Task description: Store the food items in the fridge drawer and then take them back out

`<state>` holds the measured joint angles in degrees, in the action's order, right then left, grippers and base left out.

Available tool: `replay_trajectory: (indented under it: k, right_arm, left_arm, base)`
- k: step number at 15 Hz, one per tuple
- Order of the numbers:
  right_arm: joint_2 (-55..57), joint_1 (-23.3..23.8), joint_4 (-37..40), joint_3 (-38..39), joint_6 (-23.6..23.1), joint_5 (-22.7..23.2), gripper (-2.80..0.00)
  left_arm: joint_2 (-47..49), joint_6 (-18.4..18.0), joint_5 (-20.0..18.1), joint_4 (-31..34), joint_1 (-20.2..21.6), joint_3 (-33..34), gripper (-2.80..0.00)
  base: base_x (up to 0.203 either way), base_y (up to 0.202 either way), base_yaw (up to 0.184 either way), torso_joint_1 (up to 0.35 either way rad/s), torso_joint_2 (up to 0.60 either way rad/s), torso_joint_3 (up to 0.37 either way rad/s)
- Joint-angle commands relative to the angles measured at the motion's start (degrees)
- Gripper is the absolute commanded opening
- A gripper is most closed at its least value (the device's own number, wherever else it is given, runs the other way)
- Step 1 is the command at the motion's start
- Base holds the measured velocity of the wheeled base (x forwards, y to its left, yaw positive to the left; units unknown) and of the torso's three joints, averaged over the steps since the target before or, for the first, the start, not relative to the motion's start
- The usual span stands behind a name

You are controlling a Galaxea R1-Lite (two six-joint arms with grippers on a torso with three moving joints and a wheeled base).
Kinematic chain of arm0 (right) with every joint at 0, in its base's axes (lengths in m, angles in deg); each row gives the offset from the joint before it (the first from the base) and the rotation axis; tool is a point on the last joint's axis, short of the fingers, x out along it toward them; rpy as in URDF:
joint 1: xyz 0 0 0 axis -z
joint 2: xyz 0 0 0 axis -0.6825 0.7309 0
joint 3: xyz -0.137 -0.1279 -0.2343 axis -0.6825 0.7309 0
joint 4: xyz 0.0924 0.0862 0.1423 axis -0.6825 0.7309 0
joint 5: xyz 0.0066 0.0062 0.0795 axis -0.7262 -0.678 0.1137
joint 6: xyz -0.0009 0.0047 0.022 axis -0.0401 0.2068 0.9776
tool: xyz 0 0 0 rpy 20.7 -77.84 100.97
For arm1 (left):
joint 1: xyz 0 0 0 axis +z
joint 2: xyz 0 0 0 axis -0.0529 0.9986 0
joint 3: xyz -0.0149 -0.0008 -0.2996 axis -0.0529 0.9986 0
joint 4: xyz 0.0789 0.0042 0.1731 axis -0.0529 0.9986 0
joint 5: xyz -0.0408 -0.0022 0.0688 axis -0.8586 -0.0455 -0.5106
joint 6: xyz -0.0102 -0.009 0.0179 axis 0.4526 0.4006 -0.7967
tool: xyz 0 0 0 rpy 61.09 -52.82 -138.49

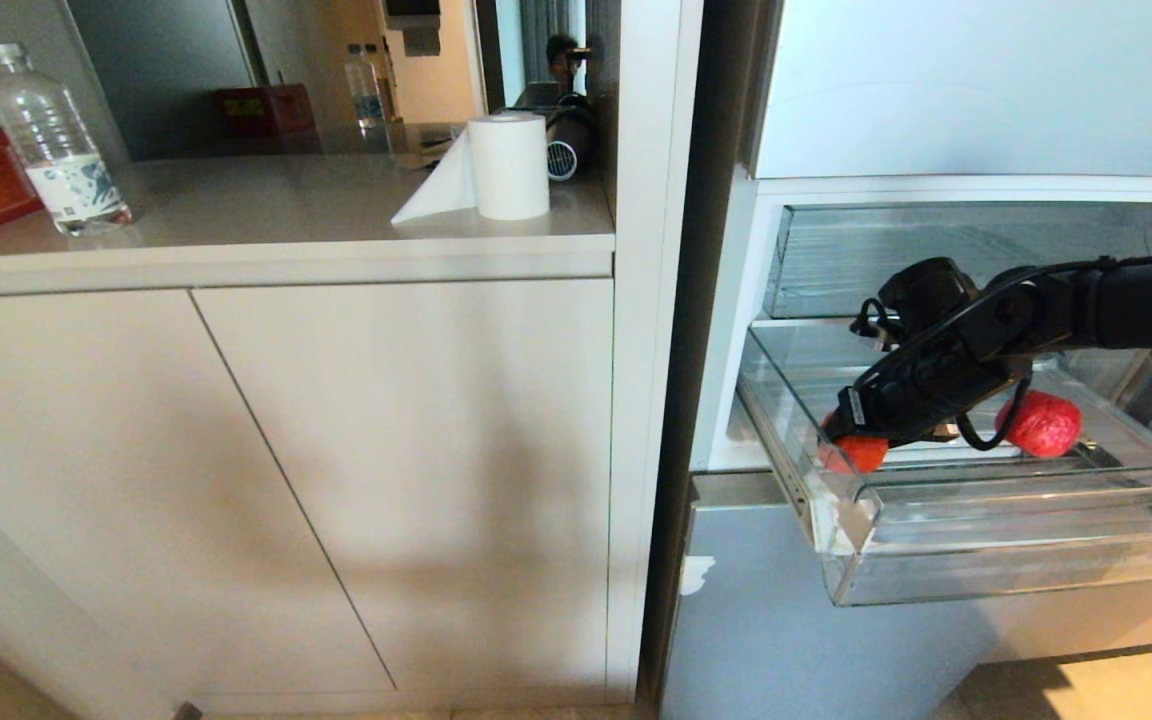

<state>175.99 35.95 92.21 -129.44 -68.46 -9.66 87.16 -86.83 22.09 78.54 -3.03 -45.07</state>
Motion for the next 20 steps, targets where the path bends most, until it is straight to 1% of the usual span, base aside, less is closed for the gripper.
replay_trajectory:
  k: [1,4,6,10,16,20]
  right_arm:
    - [-0.52,-0.04,0.25,0.35,0.17,-0.01,-2.80]
    - [-2.09,-0.04,0.33,0.94,0.35,-0.01,-2.80]
    - [-7.04,-0.04,0.32,2.37,0.35,-0.01,-2.80]
    - [-19.45,-0.09,0.26,9.15,0.28,0.03,-2.80]
    - [-40.70,-0.16,0.25,19.96,-0.16,0.12,-2.80]
    - [-61.00,-0.14,0.09,28.74,-0.88,0.06,-2.80]
  left_arm:
    - [0.09,0.00,0.00,-0.01,0.00,0.09,-2.80]
    - [0.09,0.00,0.00,-0.01,0.00,0.09,-2.80]
    - [0.08,0.00,0.00,-0.01,0.00,0.09,-2.80]
    - [0.07,0.00,0.00,-0.01,0.00,0.09,-2.80]
    - [0.09,0.00,0.00,-0.01,0.00,0.09,-2.80]
    - [0.00,0.00,0.00,-0.01,0.00,0.09,-2.80]
  base:
    - [0.000,0.000,0.000,0.000,0.00,0.000]
    - [0.000,0.000,0.000,0.000,0.00,0.000]
    - [0.000,0.000,0.000,0.000,0.00,0.000]
    - [0.000,0.000,0.000,0.000,0.00,0.000]
    - [0.000,0.000,0.000,0.000,0.00,0.000]
    - [0.000,0.000,0.000,0.000,0.00,0.000]
